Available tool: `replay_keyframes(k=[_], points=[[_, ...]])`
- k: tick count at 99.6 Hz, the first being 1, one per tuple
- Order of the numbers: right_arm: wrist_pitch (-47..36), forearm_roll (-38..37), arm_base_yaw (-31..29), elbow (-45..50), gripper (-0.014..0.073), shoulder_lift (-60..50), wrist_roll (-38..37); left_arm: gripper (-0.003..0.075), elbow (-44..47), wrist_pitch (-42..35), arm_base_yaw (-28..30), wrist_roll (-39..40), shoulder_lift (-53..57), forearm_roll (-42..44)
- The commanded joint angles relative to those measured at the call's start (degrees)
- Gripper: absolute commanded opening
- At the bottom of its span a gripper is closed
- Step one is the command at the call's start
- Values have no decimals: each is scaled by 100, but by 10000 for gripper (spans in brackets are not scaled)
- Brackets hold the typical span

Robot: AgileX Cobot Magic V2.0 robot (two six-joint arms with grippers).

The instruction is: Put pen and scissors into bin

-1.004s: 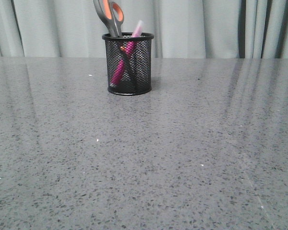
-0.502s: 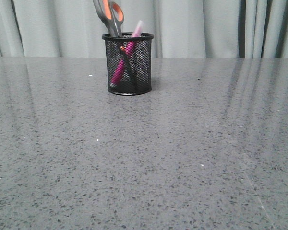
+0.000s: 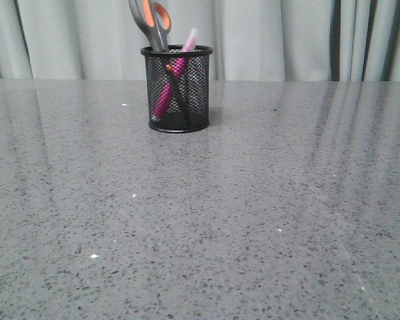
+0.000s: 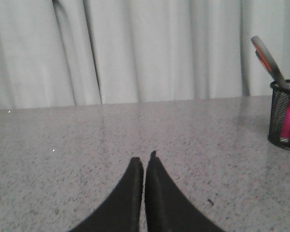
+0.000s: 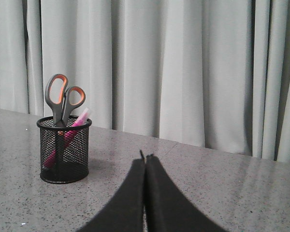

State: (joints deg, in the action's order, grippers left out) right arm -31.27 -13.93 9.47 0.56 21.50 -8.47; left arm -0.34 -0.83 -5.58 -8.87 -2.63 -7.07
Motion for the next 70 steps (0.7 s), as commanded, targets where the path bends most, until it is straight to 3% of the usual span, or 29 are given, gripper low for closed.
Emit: replay_keyframes(k=[1, 17, 70], points=[[-383, 15, -24, 82, -74, 20, 29, -22, 21, -47, 210, 329, 272, 203], [-383, 15, -24, 82, -74, 20, 29, -22, 173, 83, 283, 644, 434, 621], [-383, 15, -24, 82, -74, 20, 29, -22, 182, 83, 64, 644, 434, 503]])
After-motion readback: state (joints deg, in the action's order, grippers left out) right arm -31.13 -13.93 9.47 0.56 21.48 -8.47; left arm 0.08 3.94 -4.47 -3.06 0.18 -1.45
